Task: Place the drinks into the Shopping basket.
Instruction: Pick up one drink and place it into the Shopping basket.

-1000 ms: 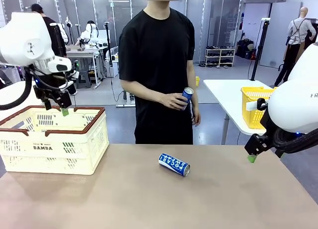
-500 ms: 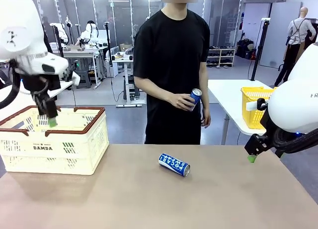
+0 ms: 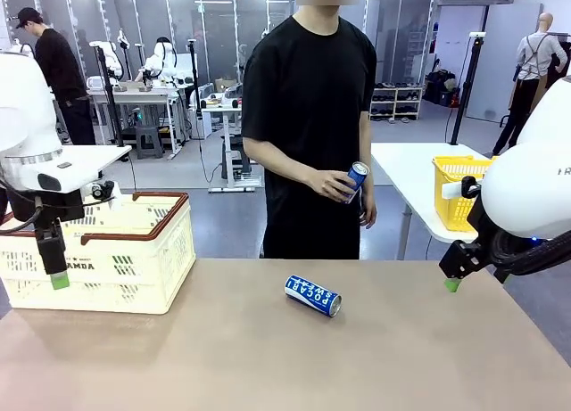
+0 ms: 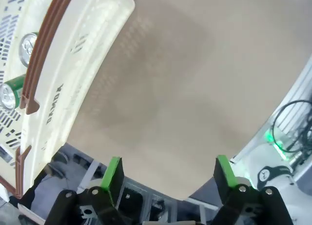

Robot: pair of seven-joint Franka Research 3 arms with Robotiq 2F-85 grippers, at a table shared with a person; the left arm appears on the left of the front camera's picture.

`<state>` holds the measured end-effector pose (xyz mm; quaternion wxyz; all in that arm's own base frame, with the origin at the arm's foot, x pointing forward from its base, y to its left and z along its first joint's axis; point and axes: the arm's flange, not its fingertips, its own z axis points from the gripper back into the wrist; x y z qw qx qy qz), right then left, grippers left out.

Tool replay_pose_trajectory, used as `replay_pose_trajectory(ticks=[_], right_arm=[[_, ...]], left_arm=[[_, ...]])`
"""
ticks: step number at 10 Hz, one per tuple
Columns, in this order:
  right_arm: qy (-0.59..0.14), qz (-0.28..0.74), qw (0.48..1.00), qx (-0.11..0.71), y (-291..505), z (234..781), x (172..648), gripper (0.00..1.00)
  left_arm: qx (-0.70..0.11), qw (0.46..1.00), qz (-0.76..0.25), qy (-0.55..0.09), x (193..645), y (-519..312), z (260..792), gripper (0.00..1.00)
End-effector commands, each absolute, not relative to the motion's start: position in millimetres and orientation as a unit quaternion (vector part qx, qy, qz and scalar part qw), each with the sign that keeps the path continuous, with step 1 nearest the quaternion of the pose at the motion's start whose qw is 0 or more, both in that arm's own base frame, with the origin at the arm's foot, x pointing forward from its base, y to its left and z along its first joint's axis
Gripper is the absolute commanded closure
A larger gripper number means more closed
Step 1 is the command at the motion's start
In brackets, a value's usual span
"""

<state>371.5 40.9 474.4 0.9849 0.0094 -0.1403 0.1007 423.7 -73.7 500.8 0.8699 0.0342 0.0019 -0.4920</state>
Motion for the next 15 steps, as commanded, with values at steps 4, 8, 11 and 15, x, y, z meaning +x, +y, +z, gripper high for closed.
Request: replay_pose_trajectory(ticks=[4, 8, 11, 15], right_arm=[[-0.138, 0.109, 0.984, 0.007, 39, 475, 373, 0.0], [-0.138, 0.109, 0.984, 0.007, 39, 475, 373, 0.0], [-0.138, 0.109, 0.984, 0.007, 39, 475, 373, 0.0], [-0.138, 0.109, 0.984, 0.007, 39, 475, 373, 0.0]], left_arm=[[0.069, 0.822, -0.565, -0.005, 482, -108, 511, 0.06], [0.073, 0.732, -0.677, -0.016, 565, -203, 522, 0.06], [0.037, 0.659, -0.751, -0.011, 607, -297, 497, 0.06], [-0.033, 0.613, -0.789, 0.0, 637, -343, 445, 0.06]])
